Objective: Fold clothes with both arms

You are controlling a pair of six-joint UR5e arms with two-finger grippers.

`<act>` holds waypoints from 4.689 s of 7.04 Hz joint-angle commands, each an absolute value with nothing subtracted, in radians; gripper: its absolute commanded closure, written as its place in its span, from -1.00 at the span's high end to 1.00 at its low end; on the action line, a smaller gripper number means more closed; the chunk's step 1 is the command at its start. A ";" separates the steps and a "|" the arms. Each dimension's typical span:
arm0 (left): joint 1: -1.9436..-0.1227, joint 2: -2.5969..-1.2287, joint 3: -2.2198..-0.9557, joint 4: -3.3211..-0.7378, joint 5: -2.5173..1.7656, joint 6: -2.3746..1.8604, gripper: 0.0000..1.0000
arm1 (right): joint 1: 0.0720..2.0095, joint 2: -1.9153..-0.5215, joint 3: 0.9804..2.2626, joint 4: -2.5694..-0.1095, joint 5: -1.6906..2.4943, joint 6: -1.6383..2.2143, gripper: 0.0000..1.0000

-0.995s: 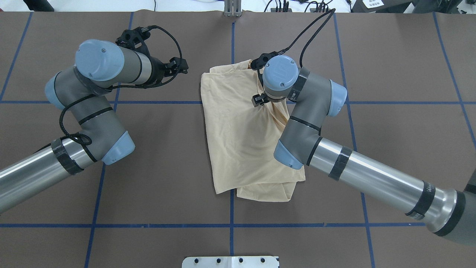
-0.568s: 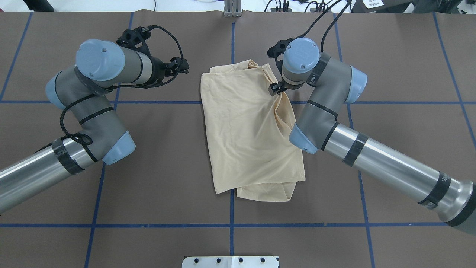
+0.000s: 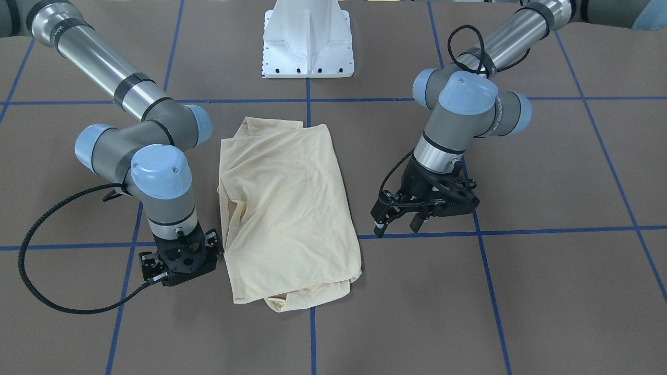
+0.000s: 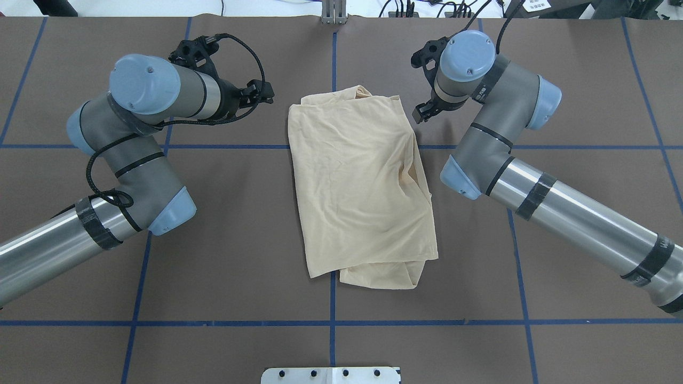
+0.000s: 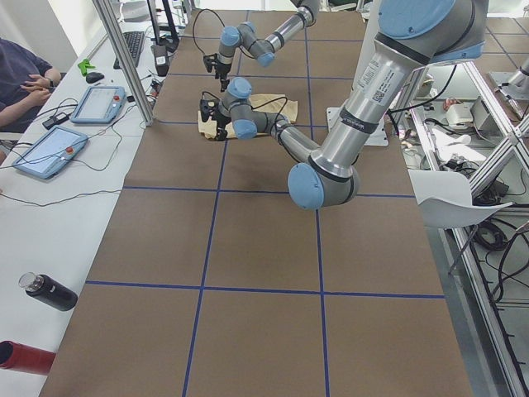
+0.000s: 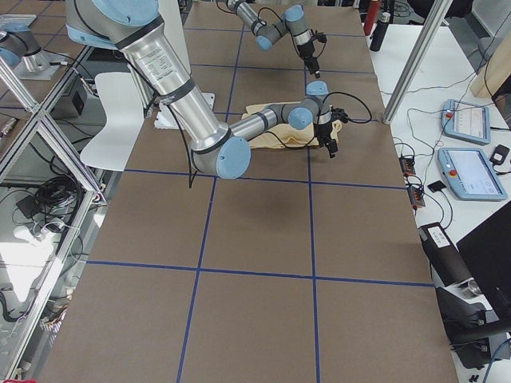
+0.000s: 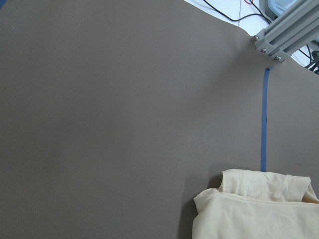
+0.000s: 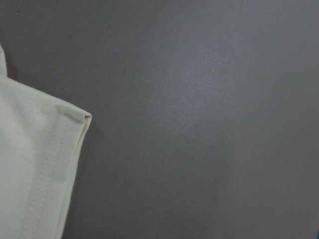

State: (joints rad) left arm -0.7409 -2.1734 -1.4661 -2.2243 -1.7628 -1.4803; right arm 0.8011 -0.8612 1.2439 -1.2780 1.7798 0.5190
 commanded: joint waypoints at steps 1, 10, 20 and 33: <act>-0.741 -2.178 -1.500 -2.226 -1.764 -1.482 1.00 | 0.837 -0.867 1.302 -1.278 1.903 0.534 1.00; -0.494 -2.046 -1.800 -2.215 -1.804 -1.856 0.98 | 0.728 -1.091 1.701 -1.276 2.110 1.158 1.00; -0.532 -2.046 -1.874 -2.125 -1.769 -1.805 0.97 | 0.681 -0.980 1.497 -1.276 1.988 1.094 -0.13; -0.555 -2.045 -1.894 -2.105 -1.769 -1.802 0.98 | 0.663 -1.005 1.491 -1.275 2.010 1.066 -0.13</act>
State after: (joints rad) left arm -0.5552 -2.0448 -1.8946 -2.1046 -1.7687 -1.8019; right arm 0.6636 -1.0009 1.4911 -1.2748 2.0095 1.0661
